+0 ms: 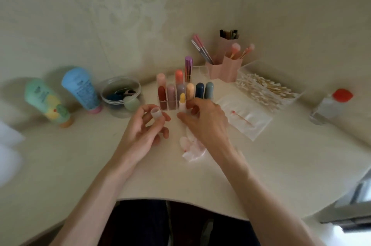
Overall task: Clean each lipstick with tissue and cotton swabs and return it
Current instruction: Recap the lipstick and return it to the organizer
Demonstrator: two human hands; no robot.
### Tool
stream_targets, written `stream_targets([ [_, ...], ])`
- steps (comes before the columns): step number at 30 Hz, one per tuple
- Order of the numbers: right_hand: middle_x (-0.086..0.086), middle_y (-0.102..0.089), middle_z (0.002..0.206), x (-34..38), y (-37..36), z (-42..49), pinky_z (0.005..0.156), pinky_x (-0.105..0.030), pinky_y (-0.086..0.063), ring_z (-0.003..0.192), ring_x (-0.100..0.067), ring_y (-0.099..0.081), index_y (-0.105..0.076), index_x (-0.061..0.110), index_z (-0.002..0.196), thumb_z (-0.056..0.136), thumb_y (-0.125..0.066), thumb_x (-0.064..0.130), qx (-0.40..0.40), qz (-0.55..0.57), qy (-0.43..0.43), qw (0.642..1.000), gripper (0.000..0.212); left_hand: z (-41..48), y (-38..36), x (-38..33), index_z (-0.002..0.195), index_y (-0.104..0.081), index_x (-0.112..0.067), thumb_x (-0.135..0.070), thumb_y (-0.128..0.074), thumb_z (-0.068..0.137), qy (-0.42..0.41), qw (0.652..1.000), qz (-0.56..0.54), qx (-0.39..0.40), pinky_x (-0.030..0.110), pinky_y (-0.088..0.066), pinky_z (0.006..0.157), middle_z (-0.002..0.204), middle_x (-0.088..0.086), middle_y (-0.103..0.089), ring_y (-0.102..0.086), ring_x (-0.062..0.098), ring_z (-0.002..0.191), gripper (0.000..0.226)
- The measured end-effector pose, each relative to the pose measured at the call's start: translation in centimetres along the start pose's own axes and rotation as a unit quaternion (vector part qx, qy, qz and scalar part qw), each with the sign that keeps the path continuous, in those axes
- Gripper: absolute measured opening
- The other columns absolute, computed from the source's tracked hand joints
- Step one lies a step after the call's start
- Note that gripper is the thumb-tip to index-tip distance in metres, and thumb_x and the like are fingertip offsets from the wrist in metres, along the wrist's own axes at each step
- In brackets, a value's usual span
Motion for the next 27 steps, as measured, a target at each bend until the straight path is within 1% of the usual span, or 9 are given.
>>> stream_targets([
  [3, 0.008, -0.07, 0.1, 0.2, -0.2, -0.2, 0.08, -0.037, -0.057, 0.094, -0.018, -0.067, -0.071, 0.027, 0.107, 0.091, -0.076, 0.044, -0.013, 0.023, 0.006, 1.0, 0.024, 0.2, 0.3, 0.4, 0.108, -0.058, -0.018, -0.014, -0.055, 0.107, 0.011, 1.0, 0.006, -0.008, 0.026, -0.046, 0.067, 0.088, -0.002, -0.066, -0.064, 0.016, 0.073, 0.005],
  [5, 0.012, -0.068, 0.098, 0.4, -0.4, -0.5, 0.08, -0.034, -0.056, 0.093, -0.014, -0.066, -0.071, 0.026, 0.106, 0.089, -0.077, 0.043, -0.015, 0.068, 0.015, 0.997, 0.025, 0.3, 0.5, 0.5, 0.092, -0.05, -0.015, -0.003, -0.046, 0.105, 0.023, 1.0, -0.004, 0.004, 0.019, -0.035, 0.056, 0.076, -0.001, -0.053, -0.048, 0.015, 0.063, 0.018],
  [7, 0.017, -0.069, 0.094, 0.4, -0.6, -0.9, 0.08, -0.025, -0.052, 0.093, -0.005, -0.066, -0.072, 0.027, 0.104, 0.087, -0.079, 0.039, -0.016, 0.14, 0.037, 0.989, 0.022, 0.4, 0.6, 0.5, 0.086, -0.047, -0.014, 0.005, -0.044, 0.098, 0.019, 1.0, -0.015, 0.019, 0.017, -0.029, 0.05, 0.071, -0.003, -0.046, -0.036, 0.014, 0.06, 0.023],
  [9, 0.018, -0.073, 0.091, 0.2, -0.9, -1.1, 0.077, -0.013, -0.048, 0.093, 0.0, -0.069, -0.074, 0.028, 0.103, 0.088, -0.08, 0.034, -0.011, 0.19, 0.075, 0.979, 0.017, 0.3, 0.6, 0.3, 0.089, -0.054, -0.011, 0.001, -0.057, 0.097, -0.003, 1.0, -0.005, 0.01, 0.017, -0.032, 0.049, 0.067, -0.003, -0.047, -0.037, 0.013, 0.058, 0.014],
  [12, 0.017, -0.076, 0.092, 0.1, -1.3, -1.3, 0.073, -0.015, -0.049, 0.095, -0.003, -0.071, -0.077, 0.026, 0.108, 0.094, -0.076, 0.026, 0.014, 0.227, 0.127, 0.966, 0.014, 0.0, 0.3, -0.1, 0.101, -0.073, -0.019, -0.02, -0.073, 0.095, -0.039, 0.999, -0.005, -0.015, 0.024, -0.036, 0.053, 0.069, 0.006, -0.044, -0.043, 0.014, 0.058, 0.006],
  [14, 0.016, -0.075, 0.095, 0.0, -1.4, -1.3, 0.072, -0.025, -0.053, 0.095, -0.009, -0.07, -0.077, 0.024, 0.111, 0.096, -0.074, 0.024, 0.018, 0.233, 0.152, 0.96, 0.016, 0.0, 0.3, -0.2, 0.1, -0.077, -0.024, -0.032, -0.073, 0.091, -0.052, 0.997, -0.031, -0.045, 0.028, -0.034, 0.054, 0.069, 0.004, -0.042, -0.041, 0.014, 0.057, 0.012],
  [17, 0.015, -0.073, 0.093, 0.0, -1.5, -1.6, 0.073, -0.036, -0.055, 0.09, -0.012, -0.068, -0.076, 0.023, 0.113, 0.097, -0.073, 0.024, 0.038, 0.238, 0.178, 0.954, 0.016, 0.0, 0.5, -0.1, 0.101, -0.078, -0.028, -0.033, -0.075, 0.088, -0.042, 0.995, -0.057, -0.075, 0.032, -0.03, 0.056, 0.064, 0.002, -0.042, -0.037, 0.013, 0.055, 0.015],
  [23, 0.008, -0.066, 0.087, 0.4, -1.5, -2.0, 0.065, -0.037, -0.049, 0.077, -0.013, -0.058, -0.074, 0.017, 0.111, 0.105, -0.064, 0.021, 0.076, 0.234, 0.236, 0.94, 0.013, -0.5, 0.4, -0.4, 0.119, -0.077, -0.035, -0.035, -0.071, 0.091, -0.053, 0.996, -0.027, -0.071, 0.038, -0.025, 0.059, 0.07, 0.012, -0.033, -0.029, 0.026, 0.065, 0.028],
  [27, 0.01, -0.062, 0.083, 0.7, -1.5, -2.0, 0.064, -0.029, -0.045, 0.074, -0.009, -0.053, -0.073, 0.01, 0.109, 0.106, -0.062, 0.014, 0.068, 0.233, 0.262, 0.934, 0.013, -0.7, 0.3, -0.5, 0.121, -0.077, -0.032, -0.036, -0.068, 0.09, -0.052, 0.996, -0.033, -0.071, 0.041, -0.019, 0.06, 0.065, 0.004, -0.029, -0.027, 0.018, 0.061, 0.032],
])
Point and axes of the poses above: each hand's wrist, its own z-axis towards the middle knuckle, its own y-axis out of the back of the hand, x = y × z, the point moved 2 cm from there along z, towards the middle knuckle
